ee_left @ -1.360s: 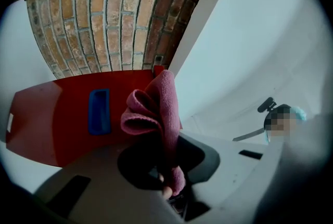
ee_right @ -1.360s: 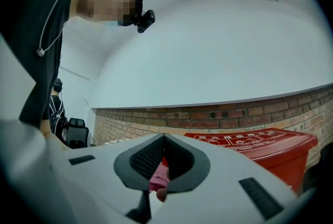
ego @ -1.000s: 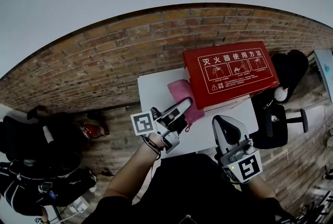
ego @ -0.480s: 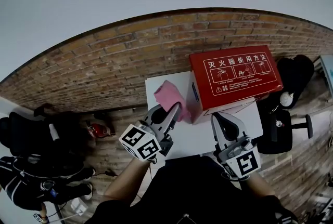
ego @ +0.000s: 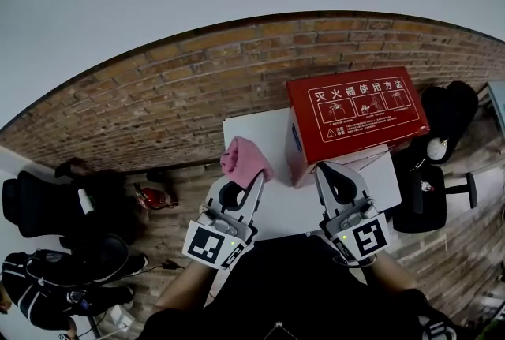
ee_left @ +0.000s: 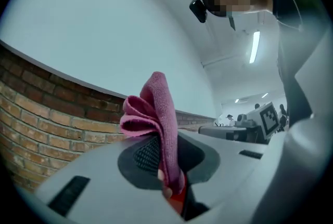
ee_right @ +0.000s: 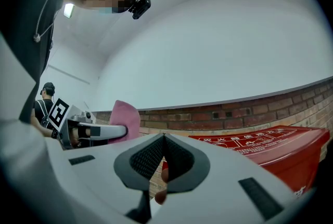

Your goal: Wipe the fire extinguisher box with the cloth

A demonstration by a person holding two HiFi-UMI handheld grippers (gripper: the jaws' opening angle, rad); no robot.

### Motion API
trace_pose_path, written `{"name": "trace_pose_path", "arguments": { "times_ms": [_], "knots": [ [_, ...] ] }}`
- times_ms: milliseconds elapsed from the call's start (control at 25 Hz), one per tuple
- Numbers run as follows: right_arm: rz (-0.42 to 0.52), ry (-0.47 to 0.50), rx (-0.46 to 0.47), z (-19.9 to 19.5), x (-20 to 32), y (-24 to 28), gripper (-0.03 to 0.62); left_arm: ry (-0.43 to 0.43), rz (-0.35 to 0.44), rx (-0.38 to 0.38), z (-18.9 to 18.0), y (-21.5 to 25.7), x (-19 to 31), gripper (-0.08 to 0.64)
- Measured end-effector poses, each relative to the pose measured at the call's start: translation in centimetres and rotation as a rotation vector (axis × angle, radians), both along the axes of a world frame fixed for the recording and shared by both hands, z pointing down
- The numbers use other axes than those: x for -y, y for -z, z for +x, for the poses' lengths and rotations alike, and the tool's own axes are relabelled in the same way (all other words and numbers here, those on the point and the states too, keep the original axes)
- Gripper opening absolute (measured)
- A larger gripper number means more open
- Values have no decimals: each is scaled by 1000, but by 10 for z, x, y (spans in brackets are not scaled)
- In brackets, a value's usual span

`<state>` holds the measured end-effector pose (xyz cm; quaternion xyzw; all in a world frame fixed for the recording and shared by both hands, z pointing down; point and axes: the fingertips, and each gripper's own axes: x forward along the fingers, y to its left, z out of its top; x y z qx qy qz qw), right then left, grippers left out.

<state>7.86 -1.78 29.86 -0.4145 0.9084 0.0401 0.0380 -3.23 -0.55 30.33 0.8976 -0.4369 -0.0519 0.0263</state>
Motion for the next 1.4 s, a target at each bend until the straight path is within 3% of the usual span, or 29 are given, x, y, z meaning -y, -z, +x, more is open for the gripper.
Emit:
{"name": "trace_pose_path", "arguments": {
  "times_ms": [280, 520, 1400],
  "knots": [
    [-63, 5, 25, -1, 2, -1, 20, 28, 32, 82, 2, -5, -8, 92],
    [12, -10, -24, 1, 6, 0, 20, 41, 105, 175, 10, -3, -17, 92],
    [4, 34, -38, -6, 3, -4, 20, -9, 132, 192, 22, 1, -26, 92]
  ]
}}
